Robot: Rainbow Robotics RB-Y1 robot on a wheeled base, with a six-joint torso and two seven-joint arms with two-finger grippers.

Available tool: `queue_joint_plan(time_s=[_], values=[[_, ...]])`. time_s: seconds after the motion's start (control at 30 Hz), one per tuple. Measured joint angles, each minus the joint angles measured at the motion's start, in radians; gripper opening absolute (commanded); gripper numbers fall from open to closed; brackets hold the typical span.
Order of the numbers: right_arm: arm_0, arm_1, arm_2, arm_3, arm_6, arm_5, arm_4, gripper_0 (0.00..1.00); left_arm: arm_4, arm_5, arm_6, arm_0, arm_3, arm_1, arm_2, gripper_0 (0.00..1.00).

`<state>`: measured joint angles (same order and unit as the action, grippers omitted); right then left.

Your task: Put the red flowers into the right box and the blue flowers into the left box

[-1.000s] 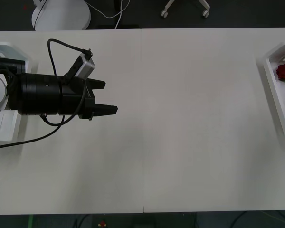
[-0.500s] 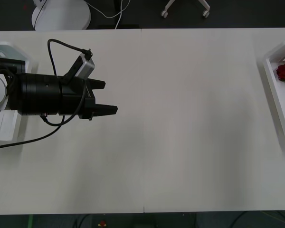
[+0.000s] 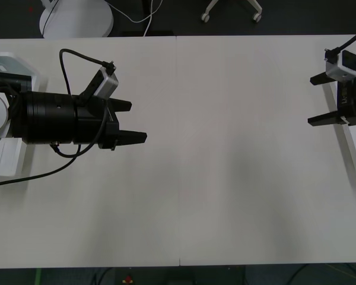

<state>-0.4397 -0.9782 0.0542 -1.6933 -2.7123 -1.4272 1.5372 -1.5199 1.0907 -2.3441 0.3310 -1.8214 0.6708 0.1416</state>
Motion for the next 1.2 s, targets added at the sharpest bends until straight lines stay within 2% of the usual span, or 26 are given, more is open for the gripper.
queue_joint_plan(time_s=[0.33,0.5,0.7,0.8,1.2], values=[[0.000,0.000,-0.087,0.008,0.000,0.072,0.156,0.92,0.000,0.000,0.000,0.000,0.000,0.000,0.000,1.00],[0.000,0.000,-0.092,0.008,0.000,0.083,0.209,0.92,0.000,0.000,0.000,0.000,0.000,0.000,0.000,1.00],[0.000,0.000,-0.092,0.008,0.000,0.082,0.215,0.93,0.000,0.000,0.000,0.000,0.000,0.000,0.000,1.00],[0.000,0.000,-0.092,0.008,0.000,0.082,0.215,1.00,0.000,0.000,0.000,0.000,0.000,0.000,0.000,1.00],[0.000,0.000,-0.092,0.008,0.000,0.082,0.215,1.00,0.000,0.000,0.000,0.000,0.000,0.000,0.000,1.00]])
